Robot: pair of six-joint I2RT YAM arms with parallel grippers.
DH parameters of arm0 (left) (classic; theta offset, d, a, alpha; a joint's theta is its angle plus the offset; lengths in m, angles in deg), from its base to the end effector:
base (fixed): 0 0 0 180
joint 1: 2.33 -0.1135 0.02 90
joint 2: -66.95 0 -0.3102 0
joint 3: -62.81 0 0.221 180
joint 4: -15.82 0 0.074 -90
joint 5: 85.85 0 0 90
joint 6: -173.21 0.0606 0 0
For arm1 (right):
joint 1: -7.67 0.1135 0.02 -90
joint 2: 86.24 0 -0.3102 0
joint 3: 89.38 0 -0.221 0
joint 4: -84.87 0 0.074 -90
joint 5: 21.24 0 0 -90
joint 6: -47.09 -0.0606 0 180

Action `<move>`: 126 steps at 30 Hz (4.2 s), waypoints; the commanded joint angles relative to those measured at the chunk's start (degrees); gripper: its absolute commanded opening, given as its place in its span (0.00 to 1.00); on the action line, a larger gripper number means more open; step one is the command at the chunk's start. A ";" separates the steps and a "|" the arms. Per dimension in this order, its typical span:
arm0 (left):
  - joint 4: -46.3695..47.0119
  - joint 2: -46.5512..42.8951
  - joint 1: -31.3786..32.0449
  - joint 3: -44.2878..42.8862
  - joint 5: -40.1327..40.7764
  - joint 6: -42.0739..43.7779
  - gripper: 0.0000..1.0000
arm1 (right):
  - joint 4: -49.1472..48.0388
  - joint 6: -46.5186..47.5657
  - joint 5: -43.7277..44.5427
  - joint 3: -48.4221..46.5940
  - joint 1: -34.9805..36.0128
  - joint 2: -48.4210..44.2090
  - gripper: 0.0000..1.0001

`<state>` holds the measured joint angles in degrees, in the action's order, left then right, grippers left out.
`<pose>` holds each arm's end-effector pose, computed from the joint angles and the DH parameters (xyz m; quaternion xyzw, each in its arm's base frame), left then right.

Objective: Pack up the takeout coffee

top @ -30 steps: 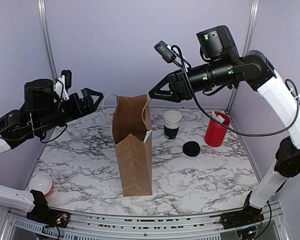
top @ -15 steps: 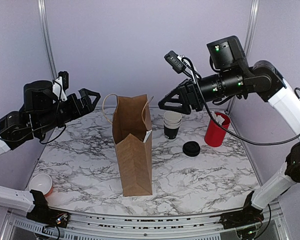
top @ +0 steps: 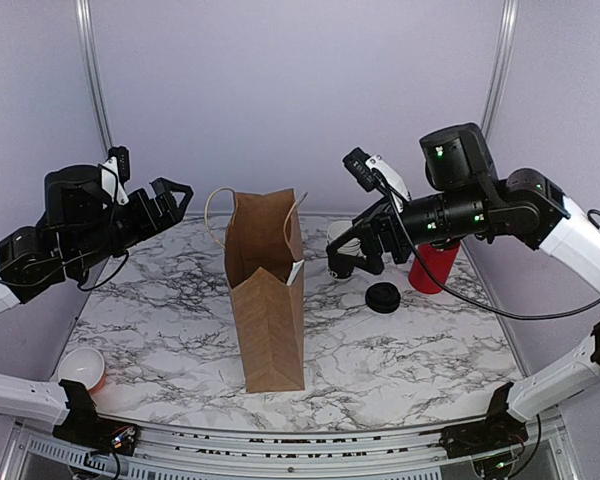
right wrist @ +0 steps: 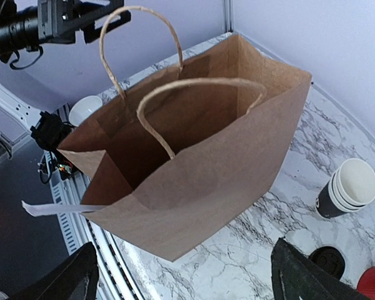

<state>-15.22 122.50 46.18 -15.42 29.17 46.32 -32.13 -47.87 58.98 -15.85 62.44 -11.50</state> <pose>0.1358 -0.1148 0.4358 -0.0661 0.7493 -0.3123 0.5802 0.1304 0.2025 0.4596 -0.4036 0.7700 0.3077 0.3867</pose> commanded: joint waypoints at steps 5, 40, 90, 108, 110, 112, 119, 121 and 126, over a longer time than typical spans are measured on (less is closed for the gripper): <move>0.69 -1.55 -1.02 1.37 2.32 -0.72 0.99 | -11.15 -1.85 10.00 9.16 -1.18 -6.92 1.00; 1.05 1.66 -27.14 13.98 -2.25 5.45 0.99 | -73.15 -1.03 20.61 72.90 -50.60 -26.91 1.00; 81.46 30.05 -44.14 46.10 -5.75 36.89 0.99 | -127.55 10.84 21.41 78.48 -51.68 17.30 1.00; 88.72 31.91 -45.70 49.53 -2.78 33.45 0.99 | -127.84 10.92 21.55 78.55 -51.65 17.28 1.00; 88.77 31.98 -45.75 49.47 -2.86 33.41 0.99 | -127.84 11.00 21.52 78.57 -51.69 17.28 1.00; 88.74 31.99 -45.77 49.48 -2.87 33.45 0.99 | -127.84 10.96 21.50 78.52 -51.69 17.28 1.00; 88.79 31.92 -45.70 49.47 -2.87 33.46 0.99 | -127.84 11.00 21.56 78.59 -51.61 17.28 1.00; 88.77 31.96 -45.71 49.51 -2.87 33.45 0.99 | -127.86 10.97 21.56 78.66 -51.61 17.34 1.00; 88.83 31.93 -45.72 49.47 -2.87 33.46 0.99 | -127.93 10.95 21.55 78.63 -51.60 17.28 1.00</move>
<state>71.86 154.04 0.35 34.94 25.65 79.79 -159.44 -37.05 80.68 63.47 11.14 5.81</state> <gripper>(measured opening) 0.993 0.998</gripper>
